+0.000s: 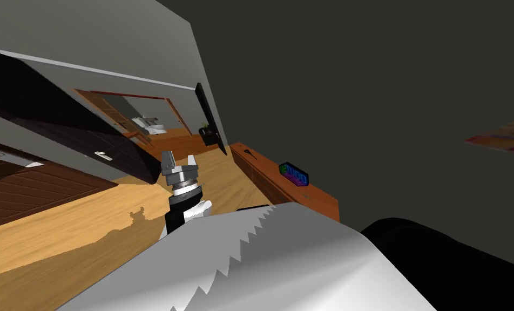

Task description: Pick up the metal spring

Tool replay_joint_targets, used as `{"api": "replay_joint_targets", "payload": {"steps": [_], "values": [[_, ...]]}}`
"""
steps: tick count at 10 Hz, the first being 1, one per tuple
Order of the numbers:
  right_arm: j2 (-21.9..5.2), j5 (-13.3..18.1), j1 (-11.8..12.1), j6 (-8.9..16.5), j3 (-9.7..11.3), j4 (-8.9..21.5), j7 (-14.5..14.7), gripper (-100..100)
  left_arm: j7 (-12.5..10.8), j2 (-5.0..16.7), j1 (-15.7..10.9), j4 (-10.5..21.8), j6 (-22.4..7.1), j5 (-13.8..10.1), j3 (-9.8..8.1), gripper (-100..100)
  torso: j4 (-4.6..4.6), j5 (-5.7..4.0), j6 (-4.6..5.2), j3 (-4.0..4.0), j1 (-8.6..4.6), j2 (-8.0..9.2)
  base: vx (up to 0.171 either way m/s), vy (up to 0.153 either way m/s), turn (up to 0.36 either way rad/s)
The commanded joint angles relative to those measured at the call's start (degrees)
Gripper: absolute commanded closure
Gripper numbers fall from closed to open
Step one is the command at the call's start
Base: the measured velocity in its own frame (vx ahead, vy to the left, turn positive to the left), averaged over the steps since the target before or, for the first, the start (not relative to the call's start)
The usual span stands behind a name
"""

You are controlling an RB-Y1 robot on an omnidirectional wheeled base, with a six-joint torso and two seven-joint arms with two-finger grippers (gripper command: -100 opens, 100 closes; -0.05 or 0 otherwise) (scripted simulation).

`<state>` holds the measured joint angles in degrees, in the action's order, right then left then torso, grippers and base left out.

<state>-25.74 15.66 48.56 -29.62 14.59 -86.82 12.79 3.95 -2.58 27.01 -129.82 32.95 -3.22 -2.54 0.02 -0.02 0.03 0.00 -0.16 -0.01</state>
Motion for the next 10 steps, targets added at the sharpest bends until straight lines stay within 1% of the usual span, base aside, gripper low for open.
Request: {"api": "replay_joint_targets", "payload": {"steps": [1,2,3,4,5,6,7,8,9,10], "values": [[-0.98,1.37,1.25,0.5,0.14,2.14,0.41,-100,0.0,0.0,0.0,0.0,0.0,0.0,0.0,0,0.0,0.0,0.0,0.0,0.0,0.0,0.031,-0.004,0.26],[-2.28,3.5,1.79,0.64,0.33,4.7,1.08,-100,0.0,0.0,0.01,0.0,0.0,0.0,-0.01,0,-0.01,0.0,0.04,0.0,-0.02,0.01,0.029,-0.011,0.35],[-2.28,3.5,1.79,0.64,0.33,5.79,1.08,-100,0.0,0.0,0.0,0.0,0.0,0.0,0.0,0,-0.01,0.0,0.01,0.0,-0.06,0.01,0.021,-0.016,0.189],[-3.54,5.68,2.21,0.81,0.42,7.53,1.75,-100,0.0,0.0,0.01,0.0,0.0,0.0,-0.01,0,0.0,-0.01,0.06,0.01,-0.06,0.03,0.031,-0.015,0.394],[-3.54,5.68,2.21,0.81,0.42,9.23,1.75,-100,0.0,0.0,0.0,0.0,0.0,0.0,0.0,0,0.0,-0.01,0.0,0.0,-0.08,0.0,0.031,-0.026,0.168],[-4.72,7.91,2.49,0.98,0.43,10.81,2.41,-100,0.0,0.0,0.01,0.0,0.0,0.0,-0.01,0,-0.01,-0.02,0.07,-0.01,-0.1,-0.01,0.047,-0.027,0.27],[-4.72,7.91,2.49,0.98,0.43,12.34,2.41,-100,0.0,0.01,0.01,0.0,0.0,0.0,-0.01,0,-0.01,-0.02,0.02,-0.04,-0.12,-0.06,0.036,-0.031,0.196],[-4.72,7.91,2.49,0.98,0.43,13.24,2.41,-100,0.0,0.01,0.01,0.0,0.0,0.0,-0.01,0,-0.02,-0.02,0.05,-0.04,-0.12,-0.05,0.011,-0.018,-0.001],[-5.84,10.18,2.63,1.17,0.37,15.13,3.07,-100,0.0,0.0,0.02,0.0,0.0,0.0,-0.02,0,0.0,-0.02,0.09,0.01,-0.06,0.03,0.021,-0.02,0.315],[-5.84,10.18,2.63,1.17,0.37,16.99,3.07,-100,0.0,0.0,0.0,0.0,0.0,0.0,-0.01,0,0.0,-0.01,0.01,0.0,-0.09,0.01,0.025,-0.034,0.173]]}}
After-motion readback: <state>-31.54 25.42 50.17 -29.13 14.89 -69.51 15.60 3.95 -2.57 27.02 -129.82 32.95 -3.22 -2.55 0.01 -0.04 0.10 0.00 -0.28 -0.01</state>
